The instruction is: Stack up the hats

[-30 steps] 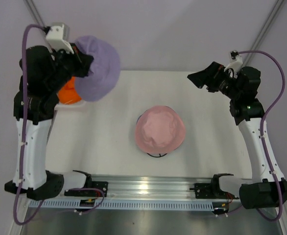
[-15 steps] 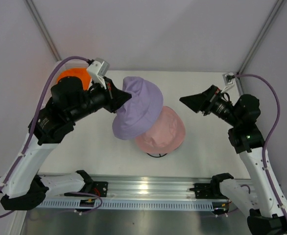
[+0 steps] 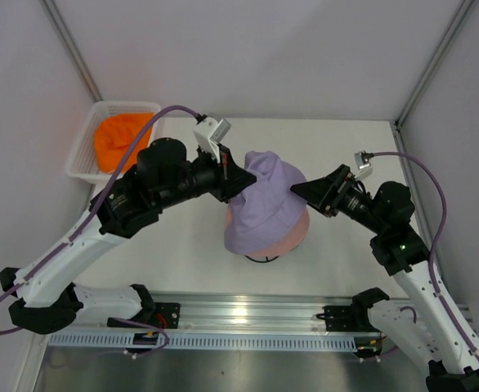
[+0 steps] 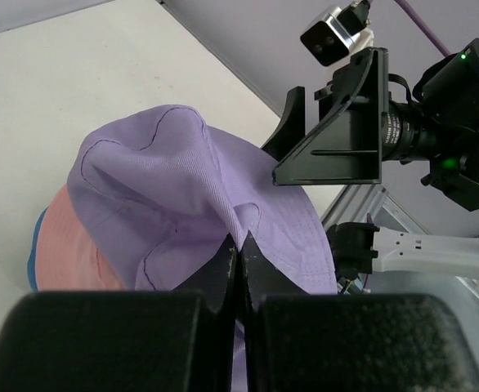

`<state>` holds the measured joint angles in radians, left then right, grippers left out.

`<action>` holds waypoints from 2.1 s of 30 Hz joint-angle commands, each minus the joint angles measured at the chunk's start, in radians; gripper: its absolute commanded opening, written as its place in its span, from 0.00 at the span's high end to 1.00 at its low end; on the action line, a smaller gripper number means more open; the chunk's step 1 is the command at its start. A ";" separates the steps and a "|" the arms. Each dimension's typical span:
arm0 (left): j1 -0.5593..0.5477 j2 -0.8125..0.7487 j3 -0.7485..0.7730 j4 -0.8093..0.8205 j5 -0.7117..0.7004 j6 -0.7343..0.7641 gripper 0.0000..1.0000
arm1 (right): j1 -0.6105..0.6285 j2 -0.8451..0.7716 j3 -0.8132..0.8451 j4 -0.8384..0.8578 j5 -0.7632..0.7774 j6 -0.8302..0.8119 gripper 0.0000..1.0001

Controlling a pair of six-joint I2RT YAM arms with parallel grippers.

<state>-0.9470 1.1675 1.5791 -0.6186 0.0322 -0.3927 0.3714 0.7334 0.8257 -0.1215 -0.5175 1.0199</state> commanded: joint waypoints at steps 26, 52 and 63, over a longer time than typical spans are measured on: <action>-0.220 0.083 0.255 -0.185 -0.571 0.250 0.99 | 0.006 0.257 0.180 0.008 -0.029 -0.225 1.00; -0.257 0.093 -0.122 -0.021 -0.448 0.101 0.72 | 0.004 0.129 -0.010 -0.211 0.140 -0.418 1.00; -0.169 -0.058 -0.228 -0.013 -0.456 -0.109 0.00 | -0.054 0.018 -0.204 -0.107 0.082 -0.382 1.00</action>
<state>-1.1786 1.2205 1.3701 -0.6617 -0.4335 -0.3866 0.3359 0.7715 0.6910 -0.3004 -0.4030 0.6212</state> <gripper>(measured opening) 0.993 0.010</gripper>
